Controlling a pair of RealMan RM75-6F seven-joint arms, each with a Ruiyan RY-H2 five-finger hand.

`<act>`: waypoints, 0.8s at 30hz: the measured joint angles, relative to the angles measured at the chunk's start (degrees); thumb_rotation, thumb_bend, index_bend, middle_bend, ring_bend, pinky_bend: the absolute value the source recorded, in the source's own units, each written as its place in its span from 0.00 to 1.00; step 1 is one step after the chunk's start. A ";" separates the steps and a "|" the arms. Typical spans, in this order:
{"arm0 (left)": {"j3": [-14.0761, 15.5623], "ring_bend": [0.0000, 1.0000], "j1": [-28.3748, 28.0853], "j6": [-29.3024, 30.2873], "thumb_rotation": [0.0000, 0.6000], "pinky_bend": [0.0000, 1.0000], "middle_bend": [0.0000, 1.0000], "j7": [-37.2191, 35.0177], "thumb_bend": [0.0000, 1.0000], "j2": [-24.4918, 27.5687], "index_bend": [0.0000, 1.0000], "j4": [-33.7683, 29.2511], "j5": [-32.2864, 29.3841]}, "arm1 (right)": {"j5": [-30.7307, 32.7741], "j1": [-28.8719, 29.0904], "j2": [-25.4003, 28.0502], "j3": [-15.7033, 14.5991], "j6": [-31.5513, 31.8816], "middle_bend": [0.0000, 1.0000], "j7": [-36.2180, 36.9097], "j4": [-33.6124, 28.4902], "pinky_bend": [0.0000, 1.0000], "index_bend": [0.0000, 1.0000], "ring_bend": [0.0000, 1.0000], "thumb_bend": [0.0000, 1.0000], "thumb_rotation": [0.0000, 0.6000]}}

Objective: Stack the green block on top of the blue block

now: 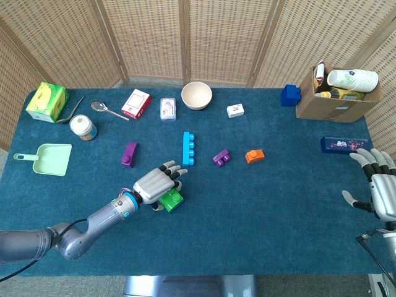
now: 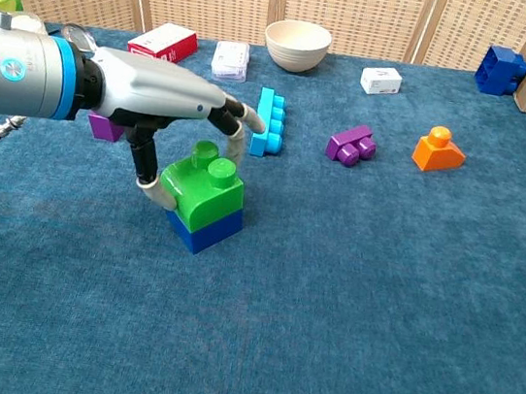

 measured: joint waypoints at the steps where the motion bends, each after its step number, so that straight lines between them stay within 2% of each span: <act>1: -0.15 0.00 0.05 0.10 1.00 0.00 0.01 -0.27 0.25 0.19 0.11 -0.21 0.09 | 0.00 0.00 0.02 0.02 0.02 0.13 -0.02 -0.03 0.00 0.15 0.00 0.24 0.94; 5: -0.70 0.00 0.26 0.47 1.00 0.00 0.00 -1.26 0.25 1.29 0.04 -1.20 0.59 | 0.08 0.01 0.06 0.08 -0.02 0.13 -0.11 -0.13 0.00 0.15 0.00 0.24 0.95; 8: -1.21 0.00 0.51 0.80 0.99 0.00 0.00 -2.23 0.24 2.48 0.03 -2.16 1.00 | 0.14 0.03 0.06 0.13 -0.06 0.13 -0.18 -0.25 0.00 0.14 0.00 0.24 0.94; 14: -2.48 0.00 1.21 2.00 0.94 0.00 0.00 -4.36 0.25 5.14 0.04 -3.97 2.05 | 0.22 0.08 0.16 0.25 -0.06 0.13 -0.52 -0.61 0.00 0.14 0.00 0.24 0.95; 24: -3.59 0.00 4.45 5.57 0.93 0.00 0.01 -8.41 0.25 13.10 0.10 -9.69 5.30 | 1.54 0.61 0.33 1.11 -0.60 0.13 -0.51 -0.50 0.00 0.14 0.00 0.24 0.94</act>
